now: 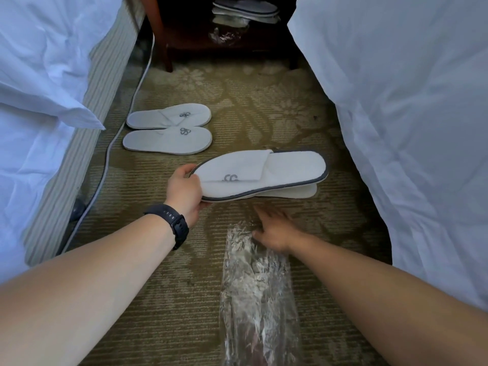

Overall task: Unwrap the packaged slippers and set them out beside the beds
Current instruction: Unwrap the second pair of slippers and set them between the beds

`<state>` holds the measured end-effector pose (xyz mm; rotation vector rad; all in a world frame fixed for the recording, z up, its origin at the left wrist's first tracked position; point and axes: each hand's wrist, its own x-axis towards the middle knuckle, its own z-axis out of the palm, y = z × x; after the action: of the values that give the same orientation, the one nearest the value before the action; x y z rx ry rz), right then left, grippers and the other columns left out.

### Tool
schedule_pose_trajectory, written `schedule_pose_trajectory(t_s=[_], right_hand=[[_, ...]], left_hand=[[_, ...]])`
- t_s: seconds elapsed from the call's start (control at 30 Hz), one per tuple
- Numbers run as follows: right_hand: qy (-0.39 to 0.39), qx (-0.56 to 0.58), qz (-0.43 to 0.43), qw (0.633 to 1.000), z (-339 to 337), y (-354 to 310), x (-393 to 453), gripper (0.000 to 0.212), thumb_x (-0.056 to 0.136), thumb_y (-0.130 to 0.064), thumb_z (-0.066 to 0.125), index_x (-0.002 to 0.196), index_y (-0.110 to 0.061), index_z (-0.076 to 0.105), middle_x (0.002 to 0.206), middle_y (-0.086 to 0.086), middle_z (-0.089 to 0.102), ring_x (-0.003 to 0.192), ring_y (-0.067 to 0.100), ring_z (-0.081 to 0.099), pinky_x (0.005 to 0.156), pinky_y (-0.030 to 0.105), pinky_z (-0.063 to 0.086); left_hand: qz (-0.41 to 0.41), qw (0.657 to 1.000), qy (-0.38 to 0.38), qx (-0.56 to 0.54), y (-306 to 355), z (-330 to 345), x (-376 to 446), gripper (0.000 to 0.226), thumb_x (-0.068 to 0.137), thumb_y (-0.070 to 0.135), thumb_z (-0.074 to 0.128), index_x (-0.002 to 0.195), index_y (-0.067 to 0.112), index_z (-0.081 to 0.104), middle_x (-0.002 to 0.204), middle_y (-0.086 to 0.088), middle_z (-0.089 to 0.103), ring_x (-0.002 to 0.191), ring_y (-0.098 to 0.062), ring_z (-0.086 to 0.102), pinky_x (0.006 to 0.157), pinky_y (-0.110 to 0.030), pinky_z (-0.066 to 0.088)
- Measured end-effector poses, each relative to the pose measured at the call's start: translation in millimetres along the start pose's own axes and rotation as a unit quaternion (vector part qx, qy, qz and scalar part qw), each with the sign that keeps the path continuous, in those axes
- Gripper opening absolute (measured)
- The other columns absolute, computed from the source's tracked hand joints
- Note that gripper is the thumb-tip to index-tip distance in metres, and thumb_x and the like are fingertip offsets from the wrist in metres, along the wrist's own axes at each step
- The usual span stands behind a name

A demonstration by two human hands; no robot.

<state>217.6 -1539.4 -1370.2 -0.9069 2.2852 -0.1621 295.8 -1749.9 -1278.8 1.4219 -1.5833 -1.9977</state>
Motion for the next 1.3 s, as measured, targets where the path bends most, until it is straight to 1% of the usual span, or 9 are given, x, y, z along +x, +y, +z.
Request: schedule_pose_trajectory(t_s=[0.23, 0.33, 0.47, 0.57, 0.67, 0.77, 0.93, 1.13, 1.3], right_hand=[[-0.043, 0.021, -0.089, 0.995, 30.3, -2.3, -48.5, 0.052, 0.101, -0.043, 0.054, 0.152, -0.036, 0.046, 0.15, 0.005, 0.062, 0.137, 0.029, 0.055, 0.117, 0.044, 0.038], [-0.048, 0.022, -0.111, 0.992, 39.8, 1.8, -75.0, 0.038, 0.105, -0.038, 0.053, 0.143, -0.031, 0.059, 0.137, 0.005, 0.072, 0.123, 0.027, 0.066, 0.106, 0.038, 0.052], [0.136, 0.226, 0.104, 0.959, 26.0, 15.8, -76.8, 0.031, 0.102, -0.028, 0.066, 0.132, -0.021, 0.062, 0.124, 0.004, 0.073, 0.115, 0.025, 0.069, 0.1, 0.04, 0.055], [0.257, 0.308, 0.214, 0.891, 10.5, 35.8, -75.1, 0.063, 0.095, -0.022, 0.077, 0.147, -0.014, 0.043, 0.147, 0.011, 0.053, 0.134, 0.032, 0.057, 0.114, 0.043, 0.047], [0.267, 0.2, 0.198, 0.922, 1.9, 51.5, -76.1, 0.078, 0.093, -0.025, 0.079, 0.155, -0.015, 0.032, 0.166, 0.01, 0.026, 0.14, 0.035, 0.051, 0.113, 0.04, 0.044], [0.236, 0.148, 0.19, 0.941, 1.7, 57.3, -76.4, 0.07, 0.094, -0.027, 0.078, 0.153, -0.012, 0.042, 0.157, 0.016, 0.04, 0.134, 0.036, 0.055, 0.111, 0.04, 0.046], [0.277, 0.12, 0.169, 0.938, -4.3, 67.0, -83.2, 0.043, 0.101, -0.009, 0.06, 0.143, -0.008, 0.053, 0.134, 0.017, 0.058, 0.123, 0.033, 0.059, 0.105, 0.04, 0.048], [0.295, 0.104, 0.124, 0.942, -15.2, 68.9, -93.8, 0.06, 0.101, 0.002, 0.048, 0.158, -0.015, 0.041, 0.157, 0.014, 0.043, 0.136, 0.034, 0.047, 0.118, 0.048, 0.042], [0.313, 0.136, 0.12, 0.932, -16.8, 73.0, -94.5, 0.032, 0.103, 0.002, 0.048, 0.13, -0.003, 0.063, 0.125, 0.016, 0.064, 0.114, 0.034, 0.061, 0.094, 0.035, 0.048]], left_hand=[[0.0, 1.0, -0.003, 0.019, -7.0, -3.5, 0.4, 0.031, 0.113, 0.011, 0.039, 0.135, 0.024, 0.057, 0.124, -0.009, 0.066, 0.108, -0.032, 0.069, 0.093, -0.056, 0.062], [-0.003, 0.999, -0.001, 0.043, -12.0, -3.3, 2.6, 0.037, 0.113, 0.012, 0.039, 0.145, 0.021, 0.056, 0.13, -0.011, 0.064, 0.113, -0.035, 0.068, 0.088, -0.054, 0.064], [0.003, 0.998, -0.006, 0.061, -16.1, 1.5, 4.1, 0.034, 0.113, 0.012, 0.039, 0.14, 0.023, 0.056, 0.129, -0.011, 0.063, 0.098, -0.028, 0.067, 0.08, -0.048, 0.062], [0.0, 0.997, -0.017, 0.073, -17.1, 6.7, 3.3, 0.034, 0.112, 0.011, 0.04, 0.14, 0.022, 0.056, 0.128, -0.011, 0.064, 0.099, -0.027, 0.067, 0.082, -0.048, 0.063], [-0.02, 0.996, -0.036, 0.08, -17.7, 12.3, -2.4, 0.036, 0.11, 0.008, 0.041, 0.14, 0.022, 0.054, 0.109, -0.002, 0.064, 0.091, -0.023, 0.067, 0.06, -0.038, 0.063], [-0.039, 0.992, -0.066, 0.096, -20.3, 18.3, -13.9, 0.032, 0.109, 0.005, 0.041, 0.133, 0.025, 0.052, 0.105, 0.0, 0.062, 0.086, -0.024, 0.068, 0.043, -0.03, 0.058], [-0.058, 0.984, -0.111, 0.125, -17.0, 18.8, -23.9, 0.023, 0.11, 0.005, 0.043, 0.123, 0.019, 0.057, 0.108, -0.006, 0.064, 0.09, -0.025, 0.069, 0.057, -0.039, 0.062], [-0.06, 0.966, -0.155, 0.196, -11.4, 9.6, -25.0, 0.02, 0.114, 0.014, 0.043, 0.099, 0.01, 0.056, 0.108, -0.013, 0.067, 0.091, -0.028, 0.068, 0.071, -0.042, 0.062], [-0.031, 0.947, -0.152, 0.282, -16.4, 1.0, -17.3, 0.021, 0.113, 0.017, 0.045, 0.095, 0.011, 0.053, 0.095, -0.012, 0.06, 0.086, -0.028, 0.057, 0.072, -0.036, 0.049]])
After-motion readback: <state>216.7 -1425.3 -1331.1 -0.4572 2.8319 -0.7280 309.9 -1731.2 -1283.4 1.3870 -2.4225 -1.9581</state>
